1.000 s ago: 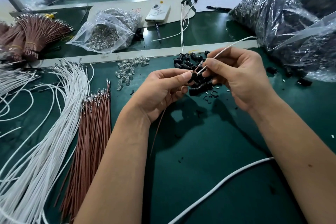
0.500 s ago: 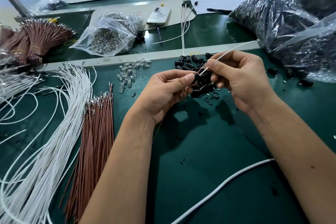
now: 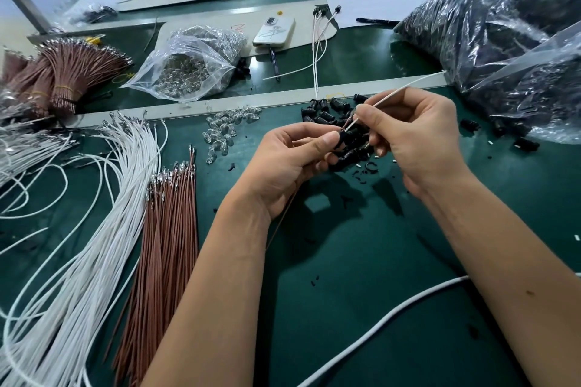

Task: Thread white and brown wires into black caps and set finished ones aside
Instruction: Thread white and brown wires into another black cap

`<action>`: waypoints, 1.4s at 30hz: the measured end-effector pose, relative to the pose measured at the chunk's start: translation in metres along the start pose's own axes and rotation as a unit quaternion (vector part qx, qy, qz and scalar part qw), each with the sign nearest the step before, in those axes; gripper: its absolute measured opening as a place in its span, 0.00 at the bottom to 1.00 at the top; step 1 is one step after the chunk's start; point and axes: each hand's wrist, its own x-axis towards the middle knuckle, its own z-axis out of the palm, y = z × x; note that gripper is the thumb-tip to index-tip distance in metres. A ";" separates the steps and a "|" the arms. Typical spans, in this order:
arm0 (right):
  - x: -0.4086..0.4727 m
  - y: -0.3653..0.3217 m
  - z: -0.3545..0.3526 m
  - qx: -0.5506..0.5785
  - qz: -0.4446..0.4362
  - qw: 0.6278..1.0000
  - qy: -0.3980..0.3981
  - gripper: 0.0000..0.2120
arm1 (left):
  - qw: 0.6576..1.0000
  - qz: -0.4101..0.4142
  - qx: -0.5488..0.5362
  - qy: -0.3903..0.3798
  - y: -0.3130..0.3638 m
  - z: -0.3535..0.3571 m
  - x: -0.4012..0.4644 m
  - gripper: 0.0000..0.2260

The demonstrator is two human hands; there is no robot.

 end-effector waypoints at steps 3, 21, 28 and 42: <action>0.001 -0.002 -0.002 0.027 0.022 0.999 -0.027 0.05 | 1.000 0.006 -0.008 0.015 0.000 0.001 0.000 0.03; -0.001 -0.004 -0.002 -0.035 0.076 0.984 -0.159 0.12 | 1.000 0.009 0.006 -0.005 0.000 -0.003 0.002 0.03; 0.001 -0.006 -0.003 0.001 0.091 0.990 -0.105 0.12 | 1.000 0.007 0.006 0.013 0.001 0.002 0.001 0.01; 0.000 -0.001 0.001 -0.025 0.039 0.996 -0.082 0.18 | 0.999 0.000 0.024 -0.030 0.002 0.002 0.000 0.05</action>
